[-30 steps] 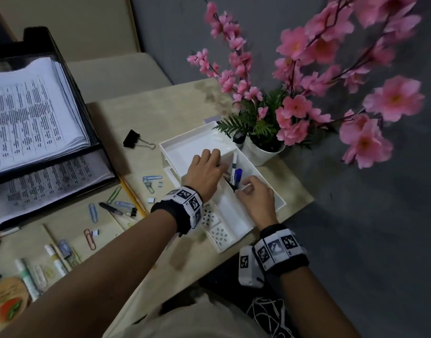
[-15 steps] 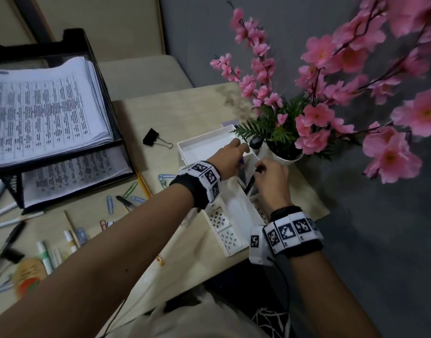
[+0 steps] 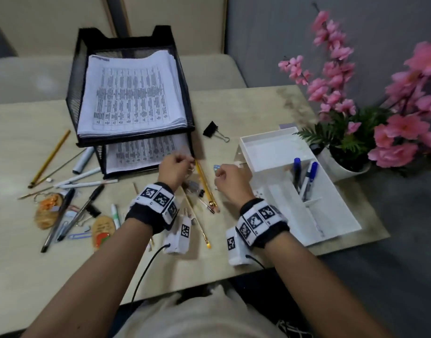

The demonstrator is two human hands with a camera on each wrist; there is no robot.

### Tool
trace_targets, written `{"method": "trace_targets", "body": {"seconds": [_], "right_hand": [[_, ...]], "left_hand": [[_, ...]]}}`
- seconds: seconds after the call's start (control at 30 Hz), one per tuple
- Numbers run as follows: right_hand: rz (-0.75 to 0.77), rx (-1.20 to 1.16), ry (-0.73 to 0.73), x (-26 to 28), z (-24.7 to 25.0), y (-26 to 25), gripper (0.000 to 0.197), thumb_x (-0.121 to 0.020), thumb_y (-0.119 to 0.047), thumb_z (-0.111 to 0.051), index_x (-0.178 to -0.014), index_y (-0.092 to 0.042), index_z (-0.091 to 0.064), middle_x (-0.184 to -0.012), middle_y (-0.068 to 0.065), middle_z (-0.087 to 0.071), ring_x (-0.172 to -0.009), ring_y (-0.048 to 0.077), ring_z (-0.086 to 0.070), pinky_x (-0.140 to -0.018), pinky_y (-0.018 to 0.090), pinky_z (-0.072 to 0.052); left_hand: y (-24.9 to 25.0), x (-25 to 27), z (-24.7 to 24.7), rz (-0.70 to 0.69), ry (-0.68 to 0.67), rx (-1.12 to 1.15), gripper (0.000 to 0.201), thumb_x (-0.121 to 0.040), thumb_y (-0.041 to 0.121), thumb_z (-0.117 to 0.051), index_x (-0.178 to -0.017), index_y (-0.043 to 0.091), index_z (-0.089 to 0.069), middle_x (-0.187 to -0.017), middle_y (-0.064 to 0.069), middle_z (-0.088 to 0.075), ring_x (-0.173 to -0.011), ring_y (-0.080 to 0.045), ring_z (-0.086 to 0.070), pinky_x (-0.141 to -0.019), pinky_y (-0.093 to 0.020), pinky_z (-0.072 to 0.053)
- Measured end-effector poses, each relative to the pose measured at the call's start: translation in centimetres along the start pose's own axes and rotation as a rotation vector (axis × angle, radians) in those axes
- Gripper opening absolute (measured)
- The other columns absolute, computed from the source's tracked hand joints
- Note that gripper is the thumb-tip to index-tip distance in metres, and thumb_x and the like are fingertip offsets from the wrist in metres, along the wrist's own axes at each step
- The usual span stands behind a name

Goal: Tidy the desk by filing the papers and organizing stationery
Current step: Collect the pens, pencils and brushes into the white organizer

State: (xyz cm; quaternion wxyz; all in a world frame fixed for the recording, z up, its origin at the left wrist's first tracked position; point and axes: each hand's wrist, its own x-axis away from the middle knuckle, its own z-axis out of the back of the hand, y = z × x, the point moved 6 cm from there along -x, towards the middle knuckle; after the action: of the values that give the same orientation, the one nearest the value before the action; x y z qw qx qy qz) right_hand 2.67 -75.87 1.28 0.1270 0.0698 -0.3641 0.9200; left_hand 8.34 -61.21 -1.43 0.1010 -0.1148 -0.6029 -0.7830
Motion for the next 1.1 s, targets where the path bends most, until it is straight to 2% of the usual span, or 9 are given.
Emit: {"method": "trace_targets", "body": {"seconds": [0.17, 0.37, 0.5, 0.6, 0.67, 0.8, 0.9, 1.0, 1.1], "right_hand": [[-0.200, 0.292, -0.191, -0.2, -5.0, 1.9, 0.028, -0.088, -0.008, -0.051, -0.113, 0.002, -0.054, -0.124, 0.023, -0.054, -0.113, 0.038, -0.055, -0.089, 0.037, -0.047], [-0.285, 0.284, -0.185, 0.0, -5.2, 4.0, 0.026, -0.086, -0.013, -0.054, -0.109, 0.000, -0.056, -0.122, 0.021, -0.056, -0.110, 0.036, -0.055, -0.084, 0.034, -0.046], [-0.235, 0.216, -0.012, 0.7, -1.9, 3.5, 0.018, -0.088, -0.016, -0.054, -0.095, -0.003, -0.063, -0.105, 0.019, -0.065, -0.099, 0.034, -0.060, -0.079, 0.035, -0.047], [-0.079, 0.103, 0.181, 1.6, 3.0, 0.6, 0.017, -0.088, -0.014, -0.056, -0.093, -0.006, -0.070, -0.098, 0.015, -0.070, -0.095, 0.032, -0.061, -0.081, 0.032, -0.046], [0.036, 0.014, 0.237, 2.0, 5.5, -2.0, 0.013, -0.085, -0.012, -0.060, -0.088, -0.007, -0.072, -0.089, 0.012, -0.073, -0.089, 0.031, -0.063, -0.082, 0.031, -0.046], [0.102, -0.278, 0.116, 1.3, 6.2, -5.5, 0.005, -0.081, -0.007, -0.064, -0.081, -0.005, -0.069, -0.062, 0.006, -0.062, -0.056, 0.014, -0.057, -0.061, 0.027, -0.050], [-0.014, -0.494, 0.093, -0.6, 4.4, -3.8, 0.011, -0.083, 0.002, -0.057, -0.083, -0.006, -0.064, -0.062, 0.005, -0.059, -0.047, 0.006, -0.053, -0.051, 0.019, -0.047], [-0.168, -0.132, 0.027, -2.2, -0.4, 0.4, 0.018, -0.081, -0.004, -0.054, -0.068, -0.013, -0.063, -0.073, 0.011, -0.066, -0.069, 0.022, -0.063, -0.069, 0.029, -0.050], [-0.215, 0.212, -0.114, -1.3, -4.6, 2.7, 0.015, -0.078, -0.008, -0.053, -0.086, 0.000, -0.063, -0.101, 0.023, -0.064, -0.095, 0.037, -0.062, -0.078, 0.034, -0.050]], "left_hand": [[-3.2, 0.7, 4.0, 0.104, 0.011, 0.001, 0.034, -0.091, -0.006, -0.038, -0.067, 0.012, -0.054, -0.053, -0.002, -0.056, -0.028, 0.001, -0.048, -0.034, -0.009, -0.035], [-3.3, 0.8, 4.0, 0.103, -0.031, -0.040, 0.031, -0.092, -0.004, -0.039, -0.071, 0.012, -0.055, -0.056, -0.002, -0.057, -0.034, 0.002, -0.052, -0.037, -0.009, -0.037], [-0.9, 1.4, 2.1, -0.083, -0.149, -0.227, 0.016, -0.090, 0.002, -0.048, -0.091, 0.011, -0.061, -0.079, -0.001, -0.061, -0.073, -0.008, -0.060, -0.061, -0.014, -0.046], [1.7, 2.4, -0.2, -0.377, -0.284, -0.452, 0.052, -0.081, 0.008, -0.064, -0.130, 0.015, -0.049, -0.122, -0.008, -0.048, -0.112, -0.014, -0.047, -0.099, -0.024, -0.040], [3.0, 2.9, -1.8, -0.468, -0.360, -0.497, 0.066, -0.076, 0.012, -0.070, -0.136, 0.018, -0.043, -0.130, -0.006, -0.042, -0.119, -0.014, -0.041, -0.106, -0.029, -0.033], [3.4, 2.9, -3.7, -0.407, -0.491, -0.385, 0.014, -0.088, 0.016, -0.059, -0.100, 0.010, -0.065, -0.089, -0.002, -0.063, -0.078, 0.000, -0.057, -0.079, -0.026, -0.045], [2.7, 1.9, -1.8, -0.318, -0.329, -0.286, 0.024, -0.095, 0.013, -0.046, -0.075, 0.015, -0.058, -0.057, 0.004, -0.049, -0.045, 0.001, -0.048, -0.054, -0.017, -0.039], [1.7, 1.4, 0.9, -0.291, -0.213, -0.317, 0.024, -0.096, 0.017, -0.046, -0.076, 0.013, -0.059, -0.057, 0.008, -0.045, -0.047, 0.000, -0.045, -0.047, -0.010, -0.033], [0.2, 1.1, 2.7, -0.202, -0.197, -0.365, 0.028, -0.096, 0.023, -0.046, -0.074, 0.013, -0.062, -0.053, 0.008, -0.046, -0.045, 0.000, -0.045, -0.047, -0.013, -0.033]]}}
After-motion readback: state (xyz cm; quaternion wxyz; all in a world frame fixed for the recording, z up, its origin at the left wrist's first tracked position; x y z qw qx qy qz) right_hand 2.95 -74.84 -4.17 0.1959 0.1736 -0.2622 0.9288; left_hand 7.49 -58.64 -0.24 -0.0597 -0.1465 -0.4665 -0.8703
